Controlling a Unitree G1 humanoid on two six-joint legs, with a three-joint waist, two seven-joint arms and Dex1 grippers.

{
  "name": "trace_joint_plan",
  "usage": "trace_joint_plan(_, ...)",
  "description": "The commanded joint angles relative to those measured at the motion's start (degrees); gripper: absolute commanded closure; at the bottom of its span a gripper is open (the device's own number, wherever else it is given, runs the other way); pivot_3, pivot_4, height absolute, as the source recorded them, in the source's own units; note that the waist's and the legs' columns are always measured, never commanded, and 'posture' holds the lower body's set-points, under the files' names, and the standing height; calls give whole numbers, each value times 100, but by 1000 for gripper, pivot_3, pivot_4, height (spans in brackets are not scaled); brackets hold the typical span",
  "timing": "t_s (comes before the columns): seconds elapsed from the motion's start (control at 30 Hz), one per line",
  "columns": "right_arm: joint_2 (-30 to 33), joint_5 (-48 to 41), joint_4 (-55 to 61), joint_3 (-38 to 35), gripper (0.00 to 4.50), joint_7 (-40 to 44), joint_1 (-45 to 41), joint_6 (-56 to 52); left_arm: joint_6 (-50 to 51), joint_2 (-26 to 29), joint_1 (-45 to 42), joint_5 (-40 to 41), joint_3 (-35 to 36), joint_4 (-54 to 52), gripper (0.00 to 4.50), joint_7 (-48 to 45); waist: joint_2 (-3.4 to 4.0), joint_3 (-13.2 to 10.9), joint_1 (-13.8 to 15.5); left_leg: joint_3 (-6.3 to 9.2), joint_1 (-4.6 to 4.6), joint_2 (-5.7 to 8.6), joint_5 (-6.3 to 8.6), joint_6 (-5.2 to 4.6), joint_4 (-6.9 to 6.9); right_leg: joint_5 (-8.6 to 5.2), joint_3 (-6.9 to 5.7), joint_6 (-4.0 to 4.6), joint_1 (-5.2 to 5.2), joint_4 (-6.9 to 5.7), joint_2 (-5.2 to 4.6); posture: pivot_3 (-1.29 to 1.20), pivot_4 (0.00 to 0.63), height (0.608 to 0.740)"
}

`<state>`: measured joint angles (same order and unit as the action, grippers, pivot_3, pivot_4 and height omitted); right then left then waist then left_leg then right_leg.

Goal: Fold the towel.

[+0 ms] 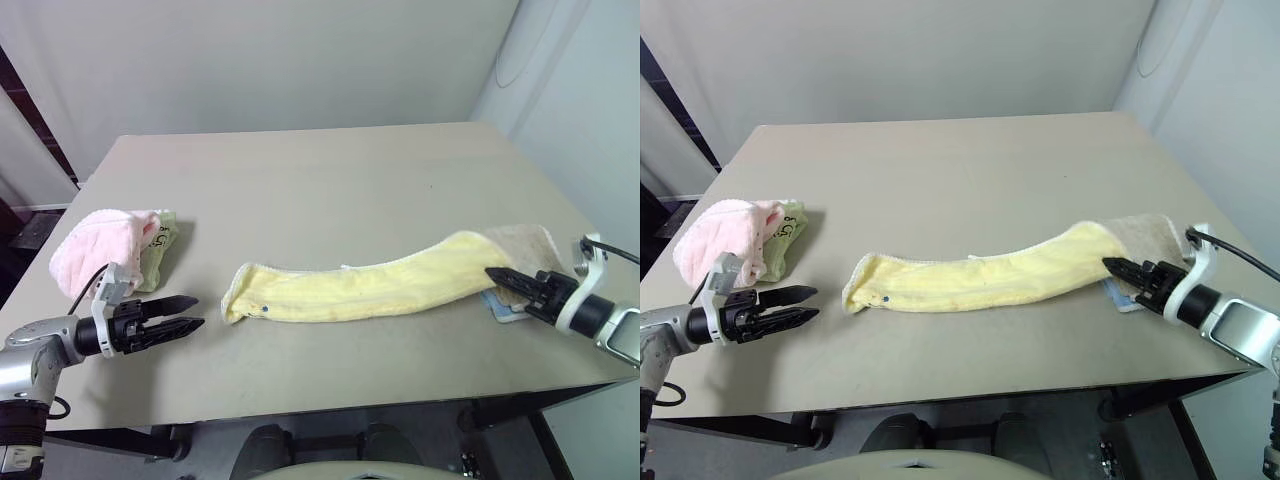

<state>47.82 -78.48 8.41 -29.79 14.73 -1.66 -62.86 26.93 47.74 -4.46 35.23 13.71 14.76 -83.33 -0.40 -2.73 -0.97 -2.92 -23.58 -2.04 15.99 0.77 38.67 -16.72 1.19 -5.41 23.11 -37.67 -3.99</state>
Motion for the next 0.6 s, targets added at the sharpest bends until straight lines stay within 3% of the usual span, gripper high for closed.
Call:
trace_joint_plan(0.03, 46, 485, 821, 430, 4478, 484, -230, 294, 225, 156, 90, 242, 286, -571, 841, 86, -1, 0, 0, 0, 0, -5, 0, 0, 0, 0, 0, 0, 0, 0, 7, 0, 0, 701)
trace_joint_plan(0.17, -28, 930, 1658, 1251, 4478, 982, -303, 415, 643, 84, 430, 511, 416, -1532, 841, 479, -3, 0, 2, -1, 0, -17, 0, 0, 0, 1, 2, -1, 1, 0, 15, 0, 0, 701)
trace_joint_plan(0.37, -498, 1524, 1988, 2399, 4478, 1080, -636, 485, 1099, -227, 532, 855, 398, -2450, 841, 1249, -7, 0, 14, -1, 5, -34, 0, 1, 13, 7, 1, -2, -5, -1, 32, 0, 0, 701)
trace_joint_plan(0.5, -916, 2197, 1670, 3008, 4478, 1114, -831, 707, 1401, -313, 376, 858, 189, -2754, 841, 1726, -14, 4, 7, -1, 9, -37, 0, 1, 20, 10, 1, 0, -11, -1, 38, 0, 0, 701)
trace_joint_plan(0.6, -1266, 2580, 1398, 3349, 4478, 1080, -1064, 745, 1497, -482, -337, 731, -167, -2281, 841, 1924, -12, 2, 39, 0, 10, -36, 0, 2, 32, 12, -2, -1, -10, -6, 41, 0, 0, 701)
